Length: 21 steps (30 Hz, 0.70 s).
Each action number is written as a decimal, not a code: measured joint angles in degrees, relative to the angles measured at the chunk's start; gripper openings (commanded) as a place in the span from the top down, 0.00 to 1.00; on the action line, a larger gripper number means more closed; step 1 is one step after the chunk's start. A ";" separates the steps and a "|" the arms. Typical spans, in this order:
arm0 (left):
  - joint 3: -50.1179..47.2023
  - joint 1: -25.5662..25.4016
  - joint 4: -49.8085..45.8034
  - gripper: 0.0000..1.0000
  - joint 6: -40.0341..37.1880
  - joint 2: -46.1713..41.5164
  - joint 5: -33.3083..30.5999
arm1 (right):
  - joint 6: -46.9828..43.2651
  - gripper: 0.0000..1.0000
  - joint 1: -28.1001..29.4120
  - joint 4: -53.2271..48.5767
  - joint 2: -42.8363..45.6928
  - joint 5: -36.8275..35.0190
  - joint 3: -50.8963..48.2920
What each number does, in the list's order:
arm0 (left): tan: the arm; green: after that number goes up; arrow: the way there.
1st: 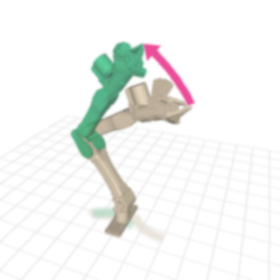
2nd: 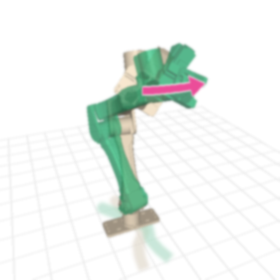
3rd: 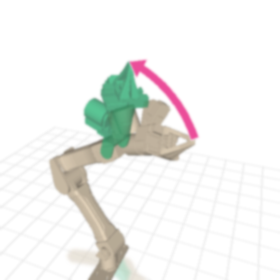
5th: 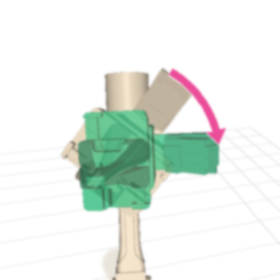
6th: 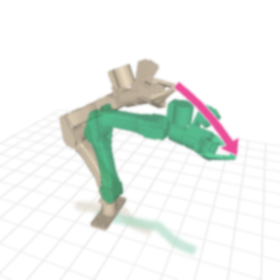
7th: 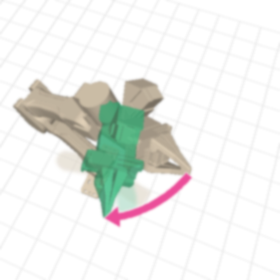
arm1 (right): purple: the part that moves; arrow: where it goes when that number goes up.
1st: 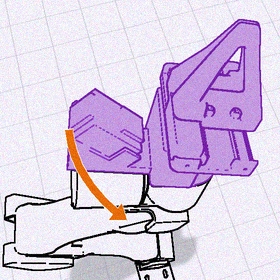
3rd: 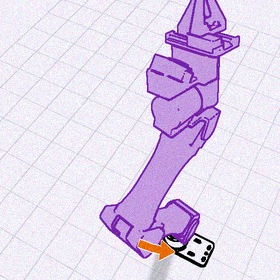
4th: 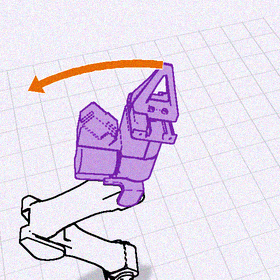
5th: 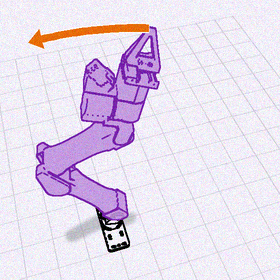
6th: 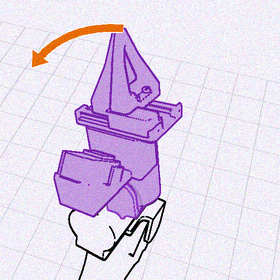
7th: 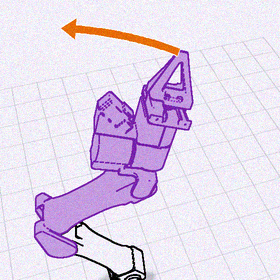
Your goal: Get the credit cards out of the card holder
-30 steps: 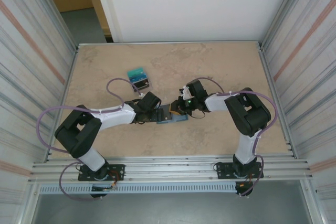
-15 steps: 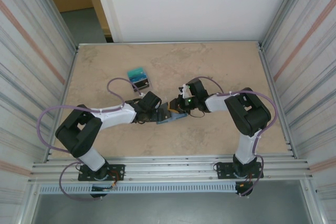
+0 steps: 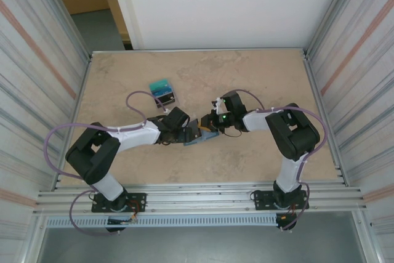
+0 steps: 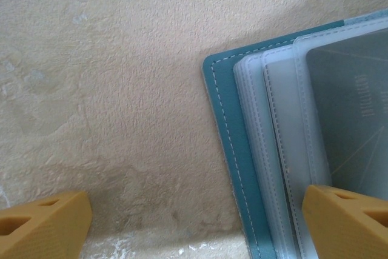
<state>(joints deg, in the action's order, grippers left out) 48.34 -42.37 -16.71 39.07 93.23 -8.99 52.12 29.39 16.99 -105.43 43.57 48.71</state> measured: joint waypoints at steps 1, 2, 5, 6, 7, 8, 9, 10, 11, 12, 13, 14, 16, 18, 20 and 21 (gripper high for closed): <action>0.00 0.00 0.00 0.08 0.00 0.00 -0.02 | 0.00 0.91 -0.09 0.09 0.20 0.00 -0.15; 0.00 0.00 0.00 0.08 0.00 -0.02 0.00 | -0.02 0.92 -0.22 0.13 0.48 0.00 -0.37; 0.00 0.00 0.00 0.08 0.02 -0.02 0.00 | -0.02 0.92 -0.72 -0.04 0.90 -0.02 -0.63; 0.00 0.00 0.00 0.08 0.02 -0.02 -0.02 | -0.04 0.91 -0.92 -0.17 1.01 -0.02 -0.66; 0.00 0.00 0.00 0.08 0.02 -0.02 0.00 | -0.04 0.91 -0.92 -0.28 1.09 -0.04 -0.66; 0.00 0.00 0.00 0.08 0.02 0.00 0.00 | -0.07 0.91 -0.92 -0.48 1.22 -0.07 -0.68; 0.00 0.00 0.00 0.08 0.04 0.00 0.00 | -0.09 0.91 -0.92 -0.70 1.33 -0.13 -0.68; 0.00 0.00 0.00 0.08 0.04 0.00 0.00 | -0.20 0.91 -0.92 -0.87 1.44 -0.24 -0.68; 0.00 0.00 0.00 0.09 0.04 0.00 0.00 | -0.26 0.92 -0.92 -1.22 1.53 -0.26 -0.68; 0.00 0.00 0.00 0.08 0.04 0.00 -0.02 | -0.33 0.92 -0.94 -1.70 1.62 -0.31 -0.68; 0.00 0.00 0.00 0.08 0.04 0.00 0.00 | -0.52 0.92 -0.94 -2.25 1.77 -0.37 -0.68; 0.00 0.00 0.00 0.08 0.04 0.00 0.00 | -0.83 0.93 -0.94 -2.91 1.95 -0.50 -0.68; 0.00 0.00 0.00 0.08 0.04 0.00 0.00 | -1.73 0.94 -1.05 -4.24 2.40 -0.79 -0.66; 0.00 0.00 0.00 0.08 0.02 0.00 0.00 | -2.75 0.94 -1.16 -6.03 2.91 -1.53 -0.44; 0.00 0.00 0.00 0.08 0.04 0.00 0.00 | -3.76 0.95 -1.33 -8.11 3.30 -2.05 0.07; 0.00 0.00 0.00 0.08 0.04 0.00 0.00 | -4.39 0.95 -1.40 -9.05 3.41 -2.25 0.37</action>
<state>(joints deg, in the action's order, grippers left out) 48.34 -42.37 -16.71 39.11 93.23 -8.99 47.72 27.99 7.94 -102.02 41.32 49.08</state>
